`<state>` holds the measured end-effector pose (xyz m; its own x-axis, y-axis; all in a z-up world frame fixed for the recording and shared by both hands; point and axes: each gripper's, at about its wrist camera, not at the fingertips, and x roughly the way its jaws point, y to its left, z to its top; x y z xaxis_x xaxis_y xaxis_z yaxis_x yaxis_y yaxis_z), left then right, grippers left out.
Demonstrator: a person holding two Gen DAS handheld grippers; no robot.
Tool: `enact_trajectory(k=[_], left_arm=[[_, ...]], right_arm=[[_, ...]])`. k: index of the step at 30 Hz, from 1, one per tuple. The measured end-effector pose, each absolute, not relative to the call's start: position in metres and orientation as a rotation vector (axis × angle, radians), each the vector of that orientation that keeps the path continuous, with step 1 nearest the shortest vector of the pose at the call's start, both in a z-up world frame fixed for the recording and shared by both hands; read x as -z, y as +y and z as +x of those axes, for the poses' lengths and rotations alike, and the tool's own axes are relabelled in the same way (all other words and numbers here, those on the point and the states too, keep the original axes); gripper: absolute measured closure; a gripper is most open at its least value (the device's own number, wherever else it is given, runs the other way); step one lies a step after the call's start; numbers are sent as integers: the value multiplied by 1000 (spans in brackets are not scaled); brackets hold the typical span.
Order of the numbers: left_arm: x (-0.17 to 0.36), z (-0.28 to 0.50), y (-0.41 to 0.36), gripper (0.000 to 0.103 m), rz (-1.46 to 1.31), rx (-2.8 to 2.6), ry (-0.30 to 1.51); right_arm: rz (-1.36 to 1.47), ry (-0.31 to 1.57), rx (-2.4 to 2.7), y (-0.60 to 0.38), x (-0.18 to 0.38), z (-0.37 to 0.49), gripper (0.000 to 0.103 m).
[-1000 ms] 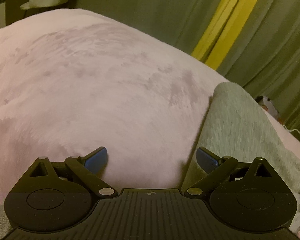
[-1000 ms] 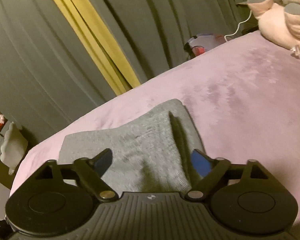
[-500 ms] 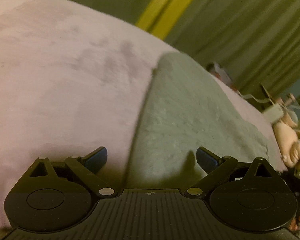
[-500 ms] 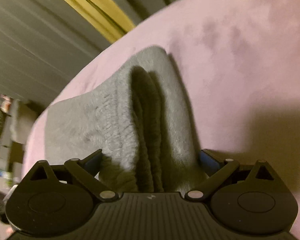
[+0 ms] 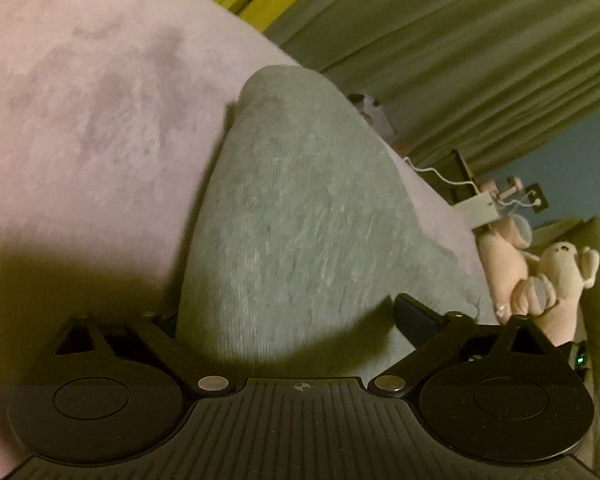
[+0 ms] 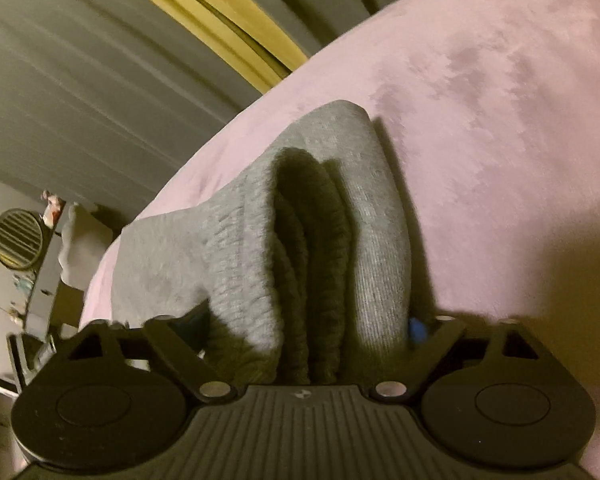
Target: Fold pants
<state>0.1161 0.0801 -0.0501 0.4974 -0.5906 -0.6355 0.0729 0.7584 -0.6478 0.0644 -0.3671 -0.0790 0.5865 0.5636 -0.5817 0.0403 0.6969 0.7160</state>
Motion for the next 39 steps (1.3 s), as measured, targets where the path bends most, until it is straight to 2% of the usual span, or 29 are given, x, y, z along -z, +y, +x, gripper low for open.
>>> enact_trajectory(k=[1,4,6,8,10,12,15,20,25,27,28,29,30,32,37,39], left_arm=[[49,116,75,17,-568,432,967],[48,118,66,21,-532,444,960],[48,121,64,31,-548,447,955],[49,119,66,42,-554,435,940],[45,114,63,47,-529,424,913],[37,106,53,54,-452,411,866],[27,97,44,65,-383,395,802],[18,96,50,73,-446,395,754],[-1,100,51,75,-458,381,659],[-7,106,49,75,-434,360,622],[-8,108,49,68,-430,337,619],[-8,112,50,52,-427,293,629],[-7,116,52,47,-417,225,654],[-3,114,57,34,-388,117,681],[-9,83,57,11,-282,133,696],[-8,75,55,8,-265,138,725]], right_arm=[[755,903,-344,-366,80,66,22],[757,918,-341,-364,80,70,20],[747,933,-340,-356,79,77,10],[679,934,-335,-344,74,81,10],[607,917,-316,-334,70,78,15],[546,891,-300,-329,65,73,27],[484,850,-295,-319,55,68,37],[540,769,-313,-322,35,60,42],[584,693,-342,-326,15,65,44],[597,668,-345,-325,9,74,44],[601,658,-344,-325,7,80,44],[597,654,-345,-325,5,87,41],[581,663,-339,-323,4,94,32],[504,712,-249,-320,2,105,21],[392,701,-133,-311,0,88,8],[379,689,-154,-308,7,74,4]])
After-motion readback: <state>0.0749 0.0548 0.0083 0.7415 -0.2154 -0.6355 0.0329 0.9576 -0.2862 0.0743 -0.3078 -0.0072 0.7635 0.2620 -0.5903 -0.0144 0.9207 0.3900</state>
